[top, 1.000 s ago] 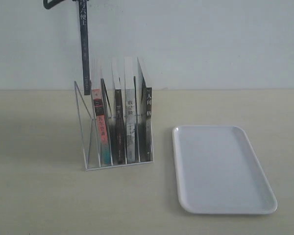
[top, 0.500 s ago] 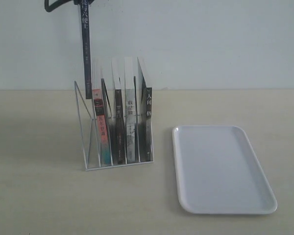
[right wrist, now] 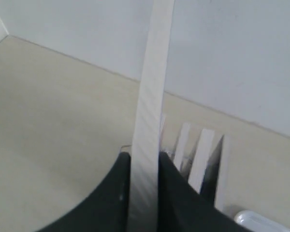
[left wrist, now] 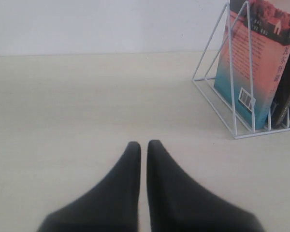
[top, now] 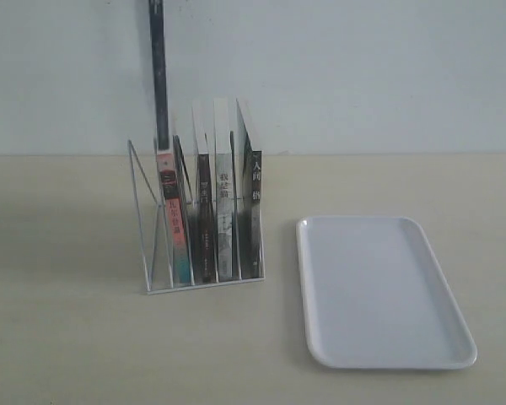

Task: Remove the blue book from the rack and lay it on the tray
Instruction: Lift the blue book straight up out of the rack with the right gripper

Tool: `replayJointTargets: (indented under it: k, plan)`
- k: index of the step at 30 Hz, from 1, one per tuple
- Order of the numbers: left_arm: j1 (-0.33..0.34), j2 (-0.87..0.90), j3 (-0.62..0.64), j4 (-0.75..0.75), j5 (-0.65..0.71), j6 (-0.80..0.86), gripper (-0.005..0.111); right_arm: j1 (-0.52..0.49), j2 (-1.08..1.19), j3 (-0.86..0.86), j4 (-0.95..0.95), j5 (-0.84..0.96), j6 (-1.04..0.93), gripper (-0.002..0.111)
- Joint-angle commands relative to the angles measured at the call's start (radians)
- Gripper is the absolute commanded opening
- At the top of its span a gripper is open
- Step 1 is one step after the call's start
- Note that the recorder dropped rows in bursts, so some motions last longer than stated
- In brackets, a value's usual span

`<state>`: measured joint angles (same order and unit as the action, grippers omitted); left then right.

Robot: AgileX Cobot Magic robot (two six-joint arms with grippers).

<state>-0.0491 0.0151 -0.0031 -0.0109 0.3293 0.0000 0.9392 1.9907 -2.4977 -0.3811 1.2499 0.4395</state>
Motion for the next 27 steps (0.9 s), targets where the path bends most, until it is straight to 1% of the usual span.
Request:
replayJointTargets:
  k: [1,10,19,23,27]
  plan:
    - [0.003,-0.008,0.003,0.001,-0.014,0.006,0.004,-0.001,-0.086,-0.006,-0.081,-0.029,-0.04,0.0]
    - [0.003,-0.008,0.003,0.001,-0.014,0.006,0.004,-0.002,-0.212,-0.006,-0.108,-0.029,-0.158,0.0]
    - [0.003,-0.008,0.003,0.001,-0.014,0.006,0.004,-0.002,-0.352,0.008,-0.203,-0.029,-0.227,0.0]
    - [0.003,-0.008,0.003,0.001,-0.014,0.006,0.004,-0.002,-0.454,0.116,-0.248,-0.029,-0.23,0.0]
    - [0.003,-0.008,0.003,0.001,-0.014,0.006,0.004,-0.002,-0.571,0.315,-0.315,-0.029,-0.21,0.0]
